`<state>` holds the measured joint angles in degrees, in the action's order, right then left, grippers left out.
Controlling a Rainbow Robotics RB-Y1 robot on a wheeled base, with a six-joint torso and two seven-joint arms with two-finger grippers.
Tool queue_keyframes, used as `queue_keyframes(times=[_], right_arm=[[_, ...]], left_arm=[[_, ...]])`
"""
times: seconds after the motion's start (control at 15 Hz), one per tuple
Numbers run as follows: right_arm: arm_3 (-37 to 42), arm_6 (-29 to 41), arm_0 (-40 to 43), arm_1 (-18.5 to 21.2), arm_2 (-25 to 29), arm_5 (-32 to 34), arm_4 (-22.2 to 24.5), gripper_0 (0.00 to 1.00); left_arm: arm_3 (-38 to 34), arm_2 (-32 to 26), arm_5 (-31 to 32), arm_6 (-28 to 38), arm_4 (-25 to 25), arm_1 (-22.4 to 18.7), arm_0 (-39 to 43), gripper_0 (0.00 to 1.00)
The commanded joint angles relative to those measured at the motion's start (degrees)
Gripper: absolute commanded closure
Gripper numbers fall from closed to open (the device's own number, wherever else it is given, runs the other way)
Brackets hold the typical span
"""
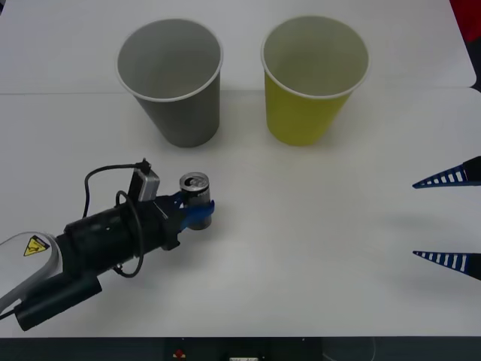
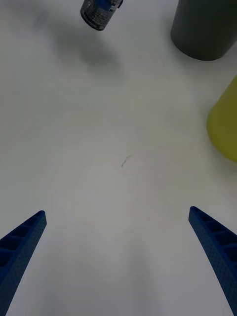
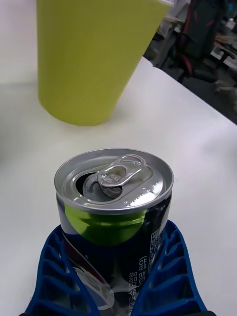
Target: Put the can into the green bin and the plastic bottle into the gray bin
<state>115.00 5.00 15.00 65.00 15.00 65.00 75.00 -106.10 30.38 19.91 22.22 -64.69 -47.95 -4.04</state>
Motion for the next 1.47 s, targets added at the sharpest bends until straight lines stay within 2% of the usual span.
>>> queue_keyframes(times=[0.07,0.27,0.33,0.6,0.67,0.87,1.13,1.27,1.47], right_arm=[[0.0,0.0,0.0,0.0,0.0,0.0,0.0,0.0],[0.0,0.0,0.0,0.0,0.0,0.0,0.0,0.0],[0.0,0.0,0.0,0.0,0.0,0.0,0.0,0.0],[0.0,0.0,0.0,0.0,0.0,0.0,0.0,0.0],[0.0,0.0,0.0,0.0,0.0,0.0,0.0,0.0],[0.0,0.0,0.0,0.0,0.0,0.0,0.0,0.0],[0.0,0.0,0.0,0.0,0.0,0.0,0.0,0.0],[0.0,0.0,0.0,0.0,0.0,0.0,0.0,0.0],[0.0,0.0,0.0,0.0,0.0,0.0,0.0,0.0]], left_arm=[[-2.5,-2.7,8.5,11.4,-4.6,-2.8,-2.4,1.0],[-5.4,-7.7,18.1,26.1,-13.4,-2.9,-6.1,1.0],[-7.6,-8.9,19.9,32.5,-18.6,-2.9,-7.7,1.0],[-13.8,-9.5,25.3,53.3,-33.6,-2.9,-15.0,1.0],[-14.3,-9.5,27.3,56.6,-36.5,-2.6,-17.1,1.0],[-13.4,-9.5,33.2,59.2,-40.9,-0.5,-24.1,1.0],[-7.2,-9.5,35.3,59.2,-39.0,4.4,-33.2,1.0],[-3.1,-9.5,38.4,59.2,-39.5,7.0,-39.3,1.0],[3.4,-7.9,38.7,59.1,-40.2,9.4,-46.8,1.0]])
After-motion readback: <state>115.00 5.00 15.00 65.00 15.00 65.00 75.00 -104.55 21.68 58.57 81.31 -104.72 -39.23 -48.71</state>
